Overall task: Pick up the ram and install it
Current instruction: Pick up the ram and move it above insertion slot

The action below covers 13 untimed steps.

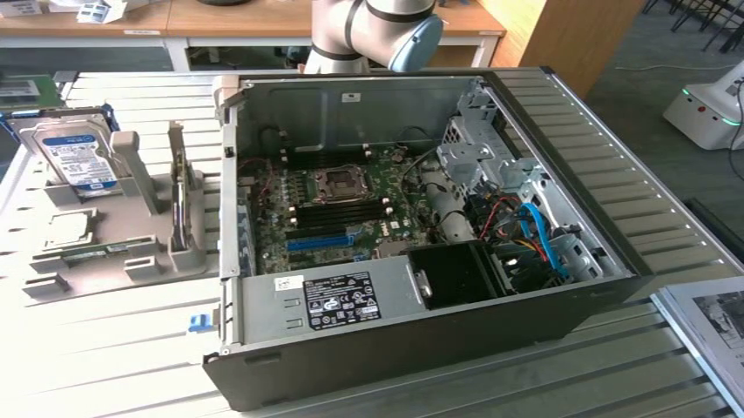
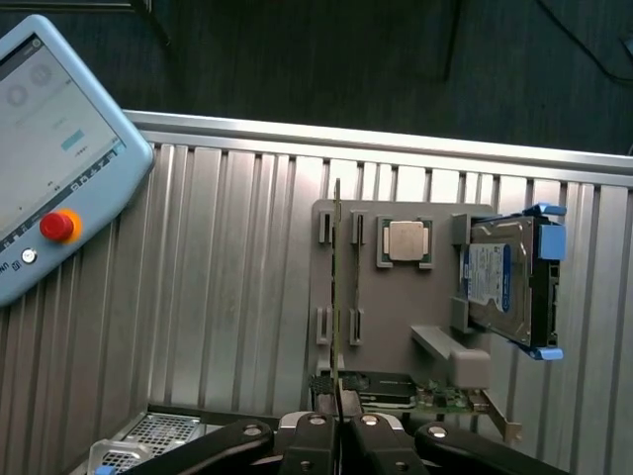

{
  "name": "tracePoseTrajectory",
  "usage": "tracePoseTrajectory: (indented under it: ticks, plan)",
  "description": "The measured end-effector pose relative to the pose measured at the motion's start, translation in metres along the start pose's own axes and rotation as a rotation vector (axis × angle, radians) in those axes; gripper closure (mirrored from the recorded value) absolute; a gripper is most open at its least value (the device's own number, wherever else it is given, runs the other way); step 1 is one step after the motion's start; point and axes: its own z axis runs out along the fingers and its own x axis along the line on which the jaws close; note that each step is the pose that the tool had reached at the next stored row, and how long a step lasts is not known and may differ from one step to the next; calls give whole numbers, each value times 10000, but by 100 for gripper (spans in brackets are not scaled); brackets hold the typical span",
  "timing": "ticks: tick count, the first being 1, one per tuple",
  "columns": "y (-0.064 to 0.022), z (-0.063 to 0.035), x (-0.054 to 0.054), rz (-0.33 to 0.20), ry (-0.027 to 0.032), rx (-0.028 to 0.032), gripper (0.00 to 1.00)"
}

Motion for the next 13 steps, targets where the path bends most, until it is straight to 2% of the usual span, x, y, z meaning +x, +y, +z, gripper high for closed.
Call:
tracePoseTrajectory:
  ticks: [5, 13]
  plan:
    - [-1, 59, -1, 0, 0, 0, 88]
    - [-2, 89, -2, 1, -6, 0, 88]
